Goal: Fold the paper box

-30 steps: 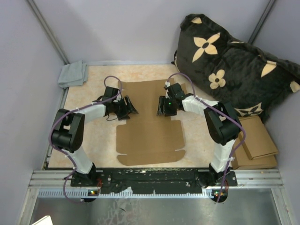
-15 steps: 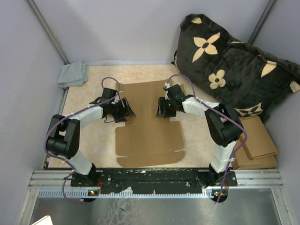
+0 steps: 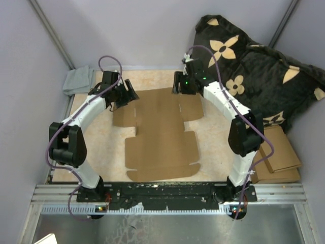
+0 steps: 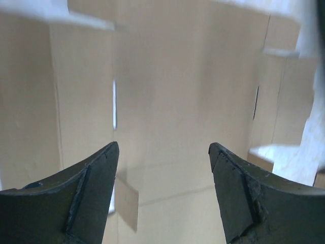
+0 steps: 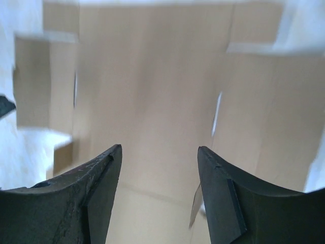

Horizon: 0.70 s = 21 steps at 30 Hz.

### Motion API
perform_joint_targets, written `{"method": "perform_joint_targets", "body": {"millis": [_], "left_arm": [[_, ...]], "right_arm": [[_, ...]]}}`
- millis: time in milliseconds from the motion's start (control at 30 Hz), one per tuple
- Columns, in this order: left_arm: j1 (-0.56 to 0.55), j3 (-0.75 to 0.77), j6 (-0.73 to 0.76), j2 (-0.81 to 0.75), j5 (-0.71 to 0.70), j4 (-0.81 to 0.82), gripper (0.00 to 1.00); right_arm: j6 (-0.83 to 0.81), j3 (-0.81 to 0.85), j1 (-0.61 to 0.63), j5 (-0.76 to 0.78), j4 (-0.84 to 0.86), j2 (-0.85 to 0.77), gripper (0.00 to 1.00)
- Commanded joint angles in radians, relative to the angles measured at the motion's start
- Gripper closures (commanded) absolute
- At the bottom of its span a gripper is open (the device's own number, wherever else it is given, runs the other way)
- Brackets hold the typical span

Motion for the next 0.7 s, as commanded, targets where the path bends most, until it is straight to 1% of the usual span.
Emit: {"method": "perform_joint_targets", "body": {"millis": [0,167,267,333,400,533,667], "left_arm": [[0.04,0.177,0.042,0.122,-0.066,-0.034,0.21],[0.089,0.345,0.047,0.277,-0.059,-0.041,0.21],[0.117,0.403,0.046,0.348,-0.059,-0.021,0.21],[0.132,0.426,0.054,0.385,-0.053,0.004,0.21],[0.144,0.435,0.067,0.417,-0.026,0.054,0.21],[0.156,0.446,0.069,0.467,0.015,0.132,0.21],[0.156,0.51,0.07,0.536,0.033,0.123,0.22]], "right_arm": [[-0.054,0.278,-0.087,0.036,-0.103,0.159,0.38],[-0.075,0.564,-0.12,0.032,-0.154,0.417,0.36],[-0.065,0.723,-0.132,0.029,-0.19,0.552,0.36],[-0.07,0.787,-0.133,0.046,-0.194,0.608,0.35],[-0.071,0.819,-0.133,0.081,-0.193,0.641,0.35],[-0.074,0.804,-0.133,0.16,-0.162,0.662,0.31],[-0.084,0.808,-0.134,0.165,-0.159,0.687,0.31]]}}
